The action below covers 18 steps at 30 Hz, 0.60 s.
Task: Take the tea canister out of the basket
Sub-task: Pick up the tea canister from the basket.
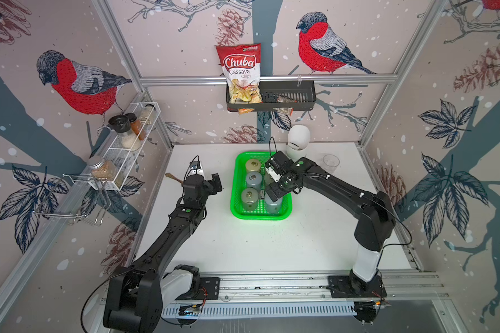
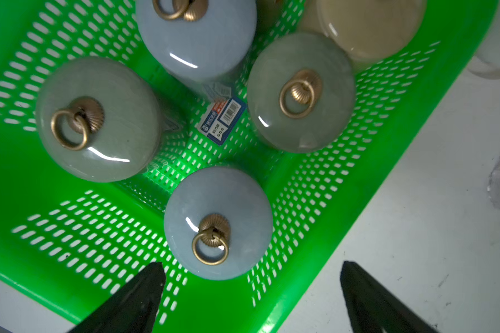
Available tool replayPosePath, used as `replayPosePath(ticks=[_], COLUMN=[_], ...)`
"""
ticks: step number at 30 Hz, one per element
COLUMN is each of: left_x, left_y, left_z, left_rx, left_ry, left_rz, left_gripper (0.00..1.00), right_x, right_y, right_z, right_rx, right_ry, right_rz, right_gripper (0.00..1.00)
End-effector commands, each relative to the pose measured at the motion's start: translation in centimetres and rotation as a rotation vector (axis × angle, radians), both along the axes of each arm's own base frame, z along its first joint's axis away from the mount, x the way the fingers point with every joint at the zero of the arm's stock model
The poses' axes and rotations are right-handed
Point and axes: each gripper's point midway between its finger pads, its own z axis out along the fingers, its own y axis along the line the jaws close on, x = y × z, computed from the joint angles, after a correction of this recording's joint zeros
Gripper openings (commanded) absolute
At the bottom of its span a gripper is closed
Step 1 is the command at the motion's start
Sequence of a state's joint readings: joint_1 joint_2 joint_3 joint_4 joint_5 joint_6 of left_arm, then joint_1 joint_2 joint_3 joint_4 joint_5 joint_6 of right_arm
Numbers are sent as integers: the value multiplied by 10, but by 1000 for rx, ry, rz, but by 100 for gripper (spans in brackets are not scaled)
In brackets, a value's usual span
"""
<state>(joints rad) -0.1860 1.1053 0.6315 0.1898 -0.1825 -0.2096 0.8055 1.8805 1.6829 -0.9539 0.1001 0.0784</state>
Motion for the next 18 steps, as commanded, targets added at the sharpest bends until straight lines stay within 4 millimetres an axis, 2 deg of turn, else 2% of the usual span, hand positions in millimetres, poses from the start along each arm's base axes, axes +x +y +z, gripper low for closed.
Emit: replayPosePath(ticks=[1, 6, 18], left_x=[-3, -3, -3], left_y=[-2, -3, -3], left_z=[0, -4, -8], left_rx=[-14, -15, -11], left_ry=[-4, 10, 21], left_rz=[-11, -12, -13], left_gripper=[97, 97, 97], right_x=[-9, -6, -5], right_y=[3, 13, 12], right_z=[-11, -20, -48], right_rx=[-26, -16, -52], right_ry=[64, 82, 129], right_rz=[26, 48, 56], right_gripper=[100, 100, 100])
